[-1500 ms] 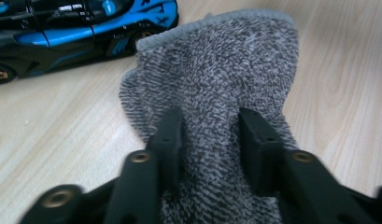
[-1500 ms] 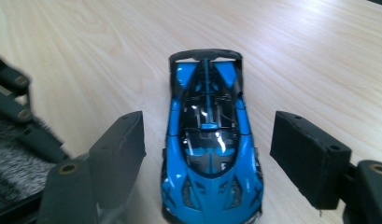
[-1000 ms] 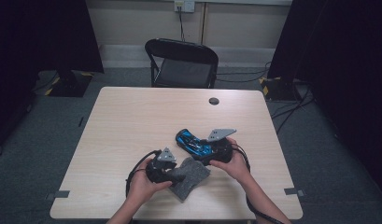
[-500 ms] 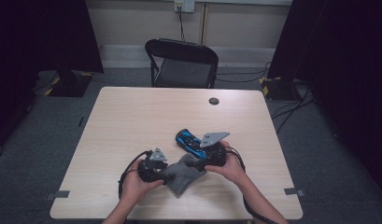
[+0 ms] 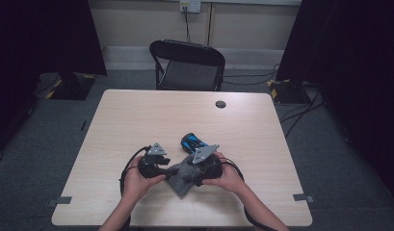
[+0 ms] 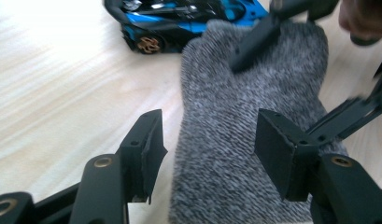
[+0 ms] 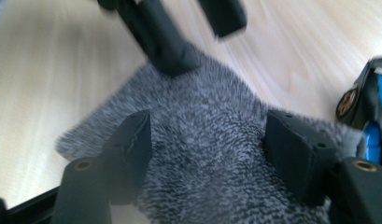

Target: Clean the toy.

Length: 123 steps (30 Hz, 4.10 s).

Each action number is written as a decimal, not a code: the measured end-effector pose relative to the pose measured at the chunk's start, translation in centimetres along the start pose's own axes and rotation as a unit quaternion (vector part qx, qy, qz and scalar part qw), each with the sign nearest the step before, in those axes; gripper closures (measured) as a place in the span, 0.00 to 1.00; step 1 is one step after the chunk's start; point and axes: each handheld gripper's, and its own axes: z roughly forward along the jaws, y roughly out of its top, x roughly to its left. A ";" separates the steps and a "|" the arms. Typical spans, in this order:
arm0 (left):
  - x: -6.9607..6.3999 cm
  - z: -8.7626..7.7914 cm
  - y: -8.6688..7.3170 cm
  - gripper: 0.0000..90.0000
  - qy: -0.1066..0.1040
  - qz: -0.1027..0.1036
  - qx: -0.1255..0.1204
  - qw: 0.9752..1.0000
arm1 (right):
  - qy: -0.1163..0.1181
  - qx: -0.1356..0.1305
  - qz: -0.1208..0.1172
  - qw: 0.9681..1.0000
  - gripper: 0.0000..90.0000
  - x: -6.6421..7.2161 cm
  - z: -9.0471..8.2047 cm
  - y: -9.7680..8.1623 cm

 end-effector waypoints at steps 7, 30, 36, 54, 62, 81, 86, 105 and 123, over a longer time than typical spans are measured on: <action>0.6 -0.6 0.5 0.43 0.001 -0.012 -0.026 1.000 | -0.016 0.026 -0.001 1.000 0.45 0.4 0.8 -0.4; 1.4 -3.0 1.8 0.37 0.019 -0.026 -0.066 0.997 | -0.038 0.018 0.084 0.996 0.86 -0.7 -3.2 1.3; 1.2 -2.5 2.1 0.36 0.020 -0.018 -0.057 0.998 | -0.053 -0.002 0.091 0.994 0.86 -1.4 -6.1 2.2; -1.8 3.7 4.4 0.35 -0.003 0.027 -0.027 0.999 | -0.147 0.017 0.170 0.974 0.86 -4.8 -12.7 -5.7; -1.8 6.1 6.0 0.35 0.008 0.033 -0.029 0.999 | -0.157 0.021 0.204 0.966 0.85 -5.0 -13.3 -8.6; -1.0 9.4 7.5 0.22 0.060 0.051 -0.014 0.997 | -0.170 0.020 0.213 0.962 0.53 -4.3 -12.0 -10.7; -1.1 9.7 6.9 0.14 0.066 0.071 -0.012 0.995 | -0.172 0.028 0.202 0.964 0.47 -4.1 -11.5 -10.4; -1.1 10.2 6.4 0.04 0.087 0.045 -0.027 0.995 | -0.185 0.046 0.233 0.954 0.86 -3.9 -11.1 -9.2; -1.1 10.2 6.4 0.04 0.084 0.044 -0.029 0.995 | -0.176 0.016 0.210 0.962 0.45 -3.7 -11.1 -8.0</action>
